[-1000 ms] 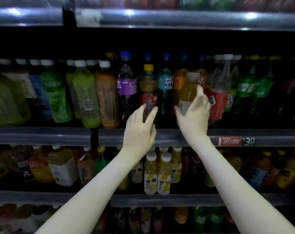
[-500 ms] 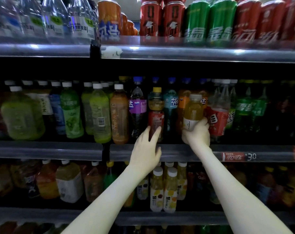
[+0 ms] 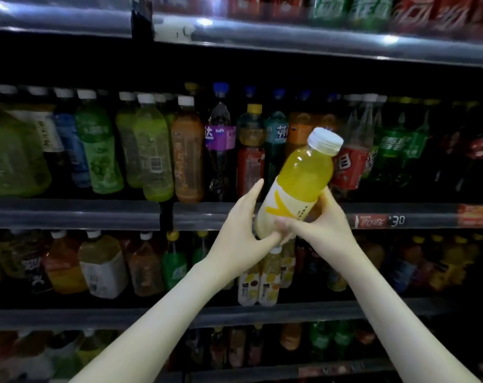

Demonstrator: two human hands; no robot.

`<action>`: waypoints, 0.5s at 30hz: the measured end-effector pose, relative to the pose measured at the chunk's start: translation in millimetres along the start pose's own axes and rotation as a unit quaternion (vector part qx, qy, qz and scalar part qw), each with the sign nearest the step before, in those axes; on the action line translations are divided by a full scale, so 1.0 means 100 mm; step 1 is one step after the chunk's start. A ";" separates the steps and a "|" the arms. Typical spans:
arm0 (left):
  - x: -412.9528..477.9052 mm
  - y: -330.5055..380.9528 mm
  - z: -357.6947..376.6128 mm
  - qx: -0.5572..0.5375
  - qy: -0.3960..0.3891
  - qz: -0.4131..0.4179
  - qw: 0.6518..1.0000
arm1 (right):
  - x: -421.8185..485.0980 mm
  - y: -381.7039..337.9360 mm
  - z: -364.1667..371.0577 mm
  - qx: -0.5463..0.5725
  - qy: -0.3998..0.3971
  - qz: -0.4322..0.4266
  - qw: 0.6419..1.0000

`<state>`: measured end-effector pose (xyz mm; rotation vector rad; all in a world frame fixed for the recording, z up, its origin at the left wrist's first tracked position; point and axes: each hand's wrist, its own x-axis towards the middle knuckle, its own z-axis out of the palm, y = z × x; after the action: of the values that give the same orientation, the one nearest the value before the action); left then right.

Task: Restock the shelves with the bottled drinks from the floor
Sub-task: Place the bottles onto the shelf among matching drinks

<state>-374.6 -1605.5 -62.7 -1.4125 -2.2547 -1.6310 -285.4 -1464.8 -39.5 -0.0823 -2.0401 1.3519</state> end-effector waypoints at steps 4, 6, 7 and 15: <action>-0.39 -0.14 0.02 0.030 -0.118 -0.129 0.984 | -0.45 0.22 0.12 -0.012 -0.149 0.106 0.983; -0.68 -0.30 0.11 0.071 -0.142 -0.179 0.971 | -0.65 0.41 0.22 -0.040 -0.185 0.168 0.967; -0.84 -0.39 0.16 0.088 -0.154 -0.206 0.962 | -0.75 0.51 0.28 -0.035 -0.188 0.199 0.961; -2.01 -0.71 0.30 0.196 -0.179 -0.377 0.887 | -1.64 1.02 1.09 0.121 -0.170 0.340 0.917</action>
<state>-289.5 -1714.4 -227.2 -0.8173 -3.3894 -0.9076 -252.5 -1570.0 -231.8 -0.5213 -2.2012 2.1658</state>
